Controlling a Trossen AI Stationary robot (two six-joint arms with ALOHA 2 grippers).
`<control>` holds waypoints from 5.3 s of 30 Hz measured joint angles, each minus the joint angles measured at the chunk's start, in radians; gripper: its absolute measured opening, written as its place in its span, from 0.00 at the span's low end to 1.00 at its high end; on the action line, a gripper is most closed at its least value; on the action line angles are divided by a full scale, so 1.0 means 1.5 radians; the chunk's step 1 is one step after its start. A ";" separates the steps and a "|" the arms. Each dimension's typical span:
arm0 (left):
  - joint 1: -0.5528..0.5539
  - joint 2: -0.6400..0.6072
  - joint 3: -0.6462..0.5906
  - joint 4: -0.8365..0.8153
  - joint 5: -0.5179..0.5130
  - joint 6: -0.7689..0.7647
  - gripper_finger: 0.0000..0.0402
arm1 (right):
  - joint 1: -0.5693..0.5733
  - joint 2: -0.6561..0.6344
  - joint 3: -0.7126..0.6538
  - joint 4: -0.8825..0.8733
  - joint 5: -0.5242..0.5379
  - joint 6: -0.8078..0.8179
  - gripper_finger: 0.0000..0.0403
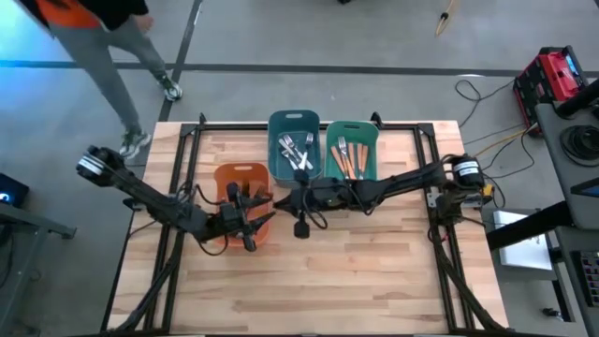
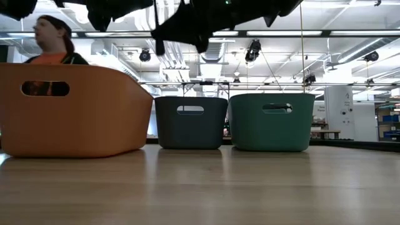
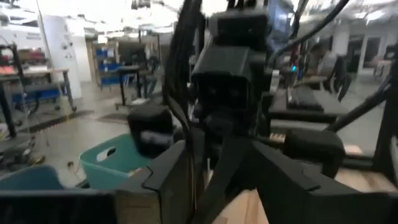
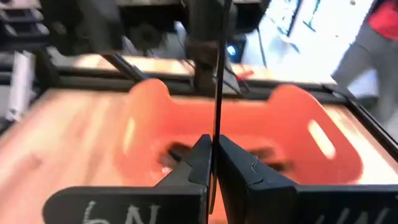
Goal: Sort silverware by color (type)
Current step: Put the black fork into the orange bin
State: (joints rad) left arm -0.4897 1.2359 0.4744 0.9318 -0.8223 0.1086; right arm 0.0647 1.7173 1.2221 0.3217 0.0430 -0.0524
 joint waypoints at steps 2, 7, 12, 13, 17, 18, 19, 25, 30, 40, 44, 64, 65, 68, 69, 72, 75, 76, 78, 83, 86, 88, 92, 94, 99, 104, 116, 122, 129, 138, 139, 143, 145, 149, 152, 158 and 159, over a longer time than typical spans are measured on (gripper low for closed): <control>0.001 -0.008 0.000 -0.029 -0.001 -0.013 0.41 | 0.000 -0.004 0.000 -0.029 0.013 -0.003 0.02; 0.006 -0.008 0.000 -0.028 -0.002 -0.013 0.43 | 0.000 -0.004 0.000 -0.037 0.011 -0.008 0.02; 0.023 -0.007 0.001 -0.013 0.004 -0.008 0.43 | 0.000 -0.003 0.000 -0.037 0.008 -0.008 0.02; 0.029 -0.007 0.001 -0.010 0.014 -0.007 0.43 | 0.000 -0.003 0.000 -0.037 0.007 -0.008 0.02; 0.049 -0.007 0.001 0.012 0.049 0.003 0.43 | 0.001 -0.003 0.000 -0.038 0.007 -0.008 0.02; 0.051 -0.007 0.001 0.015 0.063 0.007 0.43 | 0.001 -0.003 0.000 -0.038 0.007 -0.008 0.02; 0.052 -0.007 0.001 0.018 0.078 0.012 0.43 | 0.001 -0.003 0.000 -0.037 0.006 -0.008 0.02; 0.053 -0.007 0.001 0.051 0.095 0.044 0.33 | 0.002 -0.003 0.000 -0.038 0.004 -0.013 0.02; 0.053 -0.007 0.001 0.064 0.083 0.056 0.16 | 0.003 -0.002 0.000 -0.038 0.003 -0.013 0.02; 0.054 -0.007 0.001 0.068 0.067 0.043 0.00 | 0.005 -0.002 0.000 -0.037 0.002 -0.010 0.02; 0.054 -0.007 0.001 0.068 0.064 0.032 0.00 | 0.005 -0.002 0.000 -0.037 0.007 -0.007 0.06; 0.054 -0.136 0.000 -0.146 -0.035 -0.082 0.00 | 0.001 -0.008 0.000 -0.046 0.017 0.006 0.35; 0.054 -0.148 0.000 -0.159 -0.035 -0.084 0.00 | 0.001 -0.008 0.000 -0.051 0.023 0.008 0.36; 0.053 -0.181 0.000 -0.188 -0.034 -0.087 0.00 | -0.001 -0.009 0.000 -0.061 0.033 0.011 0.37; 0.053 -0.193 0.000 -0.202 -0.034 -0.088 0.00 | -0.001 -0.009 -0.001 -0.063 0.038 0.011 0.37; 0.053 -0.229 0.000 -0.272 -0.035 -0.116 0.00 | -0.002 -0.009 -0.001 -0.076 0.043 0.011 0.37; 0.053 -0.261 0.000 -0.355 -0.047 -0.168 0.00 | -0.002 -0.009 -0.001 -0.084 0.043 0.012 0.37; 0.053 -0.273 0.000 -0.384 -0.048 -0.189 0.00 | -0.002 -0.010 -0.001 -0.087 0.043 0.012 0.37; 0.053 -0.295 0.000 -0.453 -0.052 -0.238 0.00 | -0.002 -0.010 -0.001 -0.089 0.043 0.011 0.37; 0.058 -0.323 0.000 -0.629 -0.076 -0.412 0.00 | -0.002 -0.010 -0.001 -0.087 0.043 0.011 0.38; 0.064 -0.318 0.000 -0.699 -0.080 -0.509 0.00 | -0.004 -0.010 -0.001 -0.087 0.043 0.012 0.38; 0.065 -0.309 0.000 -0.721 -0.080 -0.552 0.00 | -0.004 -0.010 -0.001 -0.087 0.043 0.012 0.38; 0.066 -0.285 0.000 -0.722 -0.074 -0.580 0.00 | -0.004 -0.011 -0.001 -0.087 0.043 0.012 0.38; 0.067 -0.272 0.000 -0.722 -0.074 -0.586 0.00 | -0.004 -0.011 -0.001 -0.087 0.043 0.013 0.38; 0.070 -0.238 0.000 -0.723 -0.073 -0.597 0.00 | -0.004 -0.011 -0.001 -0.087 0.043 0.019 0.38; 0.080 -0.217 0.000 -0.759 -0.073 -0.643 0.00 | -0.004 -0.011 -0.001 -0.087 0.043 0.019 0.38; 0.115 -0.181 0.000 -0.819 -0.056 -0.685 0.00 | -0.004 -0.012 0.000 -0.088 0.043 0.018 0.38; 0.123 -0.164 0.000 -0.848 -0.038 -0.708 0.00 | -0.004 -0.012 -0.001 -0.089 0.043 0.018 0.38; 0.125 -0.139 0.000 -0.861 -0.038 -0.721 0.00 | -0.004 -0.012 -0.001 -0.089 0.043 0.017 0.38; 0.125 -0.127 0.000 -0.862 -0.038 -0.731 0.00 | -0.004 -0.012 -0.001 -0.089 0.043 0.017 0.38; 0.125 -0.127 0.000 -0.862 -0.038 -0.731 0.00 | -0.004 -0.011 -0.001 -0.089 0.043 0.017 0.38; 0.125 -0.127 0.000 -0.867 -0.038 -0.731 0.00 | -0.004 -0.011 -0.001 -0.089 0.043 0.017 0.38; 0.125 -0.127 0.000 -0.870 -0.038 -0.731 0.00 | -0.004 -0.011 -0.001 -0.089 0.043 0.017 0.38; 0.125 -0.127 0.000 -0.874 -0.039 -0.731 0.00 | -0.004 -0.010 -0.001 -0.089 0.043 0.017 0.38; 0.125 -0.127 0.000 -0.882 -0.039 -0.731 0.00 | -0.004 -0.010 -0.001 -0.090 0.043 0.017 0.38; 0.125 -0.127 0.000 -0.884 -0.039 -0.731 0.00 | -0.004 -0.010 -0.001 -0.091 0.043 0.017 0.38; 0.125 -0.127 0.000 -0.885 -0.039 -0.731 0.00 | -0.004 -0.010 -0.001 -0.092 0.043 0.017 0.38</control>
State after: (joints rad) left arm -0.3027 1.0458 0.4744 -0.3954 -0.8810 -0.9874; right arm 0.0582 1.7020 1.2213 0.1841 0.1074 -0.0261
